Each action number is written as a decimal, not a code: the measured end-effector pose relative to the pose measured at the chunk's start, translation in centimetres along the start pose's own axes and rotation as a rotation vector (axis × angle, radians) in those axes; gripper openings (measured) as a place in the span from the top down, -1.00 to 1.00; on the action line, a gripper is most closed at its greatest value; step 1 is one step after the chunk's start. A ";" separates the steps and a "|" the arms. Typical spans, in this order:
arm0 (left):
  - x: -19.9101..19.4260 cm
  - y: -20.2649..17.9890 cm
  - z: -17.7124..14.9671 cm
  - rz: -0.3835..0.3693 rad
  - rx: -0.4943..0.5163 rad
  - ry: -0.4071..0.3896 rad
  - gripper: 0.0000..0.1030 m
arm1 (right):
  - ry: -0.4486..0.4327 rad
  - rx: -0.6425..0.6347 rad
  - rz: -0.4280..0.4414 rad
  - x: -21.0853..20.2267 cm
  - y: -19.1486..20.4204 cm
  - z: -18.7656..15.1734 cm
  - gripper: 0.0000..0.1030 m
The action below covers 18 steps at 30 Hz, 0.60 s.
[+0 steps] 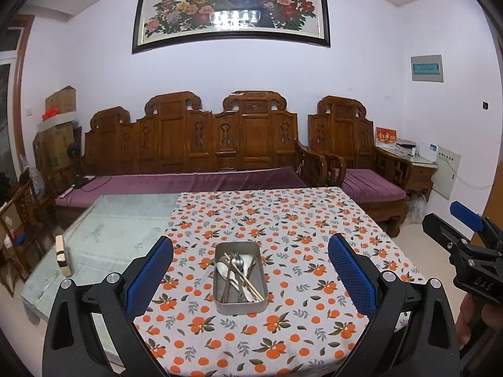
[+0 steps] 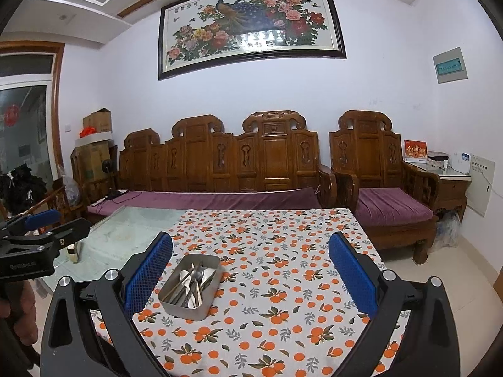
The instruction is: Organize utensils
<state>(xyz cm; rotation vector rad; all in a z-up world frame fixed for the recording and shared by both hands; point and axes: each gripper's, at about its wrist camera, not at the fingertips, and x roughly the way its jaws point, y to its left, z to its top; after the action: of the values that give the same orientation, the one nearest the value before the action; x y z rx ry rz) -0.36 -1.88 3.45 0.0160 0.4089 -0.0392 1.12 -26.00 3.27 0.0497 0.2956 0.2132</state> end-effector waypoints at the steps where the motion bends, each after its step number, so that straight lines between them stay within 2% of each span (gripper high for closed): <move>1: 0.0 0.0 0.0 0.000 -0.002 -0.001 -0.85 | 0.000 0.001 -0.001 0.0 0.0 0.0 -0.95; 18: 0.1 0.4 0.0 -0.003 -0.011 -0.001 -0.85 | 0.007 0.003 -0.002 0.2 -0.1 -0.1 -0.95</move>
<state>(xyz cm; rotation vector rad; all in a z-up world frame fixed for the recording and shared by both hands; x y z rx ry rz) -0.21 -1.52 3.40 0.0042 0.4083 -0.0395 1.33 -26.05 3.06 0.0516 0.3033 0.2112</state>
